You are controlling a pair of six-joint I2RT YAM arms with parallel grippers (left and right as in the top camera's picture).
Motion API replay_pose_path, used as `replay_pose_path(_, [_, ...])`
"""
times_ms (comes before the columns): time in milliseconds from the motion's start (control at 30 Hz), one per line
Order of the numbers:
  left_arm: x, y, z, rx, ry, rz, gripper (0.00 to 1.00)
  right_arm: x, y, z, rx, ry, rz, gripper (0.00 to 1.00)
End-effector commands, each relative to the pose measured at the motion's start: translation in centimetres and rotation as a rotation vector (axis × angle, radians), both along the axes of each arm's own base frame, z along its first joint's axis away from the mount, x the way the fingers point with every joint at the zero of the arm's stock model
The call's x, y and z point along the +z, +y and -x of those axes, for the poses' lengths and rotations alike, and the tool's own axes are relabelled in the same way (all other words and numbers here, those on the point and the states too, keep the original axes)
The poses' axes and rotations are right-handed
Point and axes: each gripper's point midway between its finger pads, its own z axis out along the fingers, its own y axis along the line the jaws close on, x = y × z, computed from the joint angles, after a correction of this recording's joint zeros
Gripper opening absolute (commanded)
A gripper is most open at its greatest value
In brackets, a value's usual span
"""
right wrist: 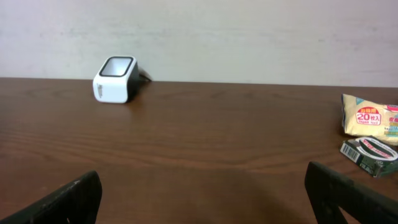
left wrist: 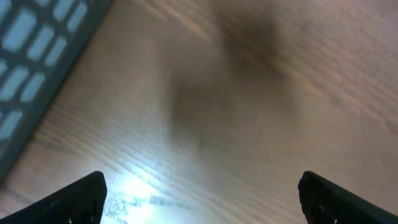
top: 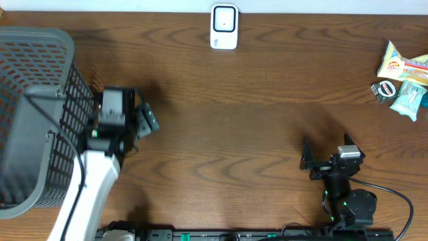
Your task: Scan the item barcode
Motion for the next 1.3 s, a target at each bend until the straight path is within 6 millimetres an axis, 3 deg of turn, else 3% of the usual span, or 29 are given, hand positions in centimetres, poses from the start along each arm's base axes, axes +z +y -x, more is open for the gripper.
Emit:
replay_pose_path(0, [-1.4, 0.5, 1.8, 0.001, -0.05, -0.014, 0.98, 0.0, 0.1, 0.0, 0.005, 0.0, -0.014, 0.99])
replay_pose_path(233, [-3.0, 0.7, 3.9, -0.029, -0.272, -0.019, 0.98, 0.0, 0.1, 0.0, 0.005, 0.0, -0.014, 0.99])
replay_pose_path(400, [-4.3, 0.9, 5.6, -0.028, -0.325, -0.013, 0.98, 0.0, 0.1, 0.0, 0.005, 0.0, -0.014, 0.99])
replay_pose_path(900, [-2.8, 0.9, 6.2, -0.158, -0.445, -0.132, 0.98, 0.0, 0.1, 0.0, 0.005, 0.0, -0.014, 0.99])
replay_pose_path(1267, [-0.1, 1.0, 6.3, -0.203, -0.657, -0.207, 0.98, 0.0, 0.1, 0.0, 0.005, -0.001, -0.014, 0.99])
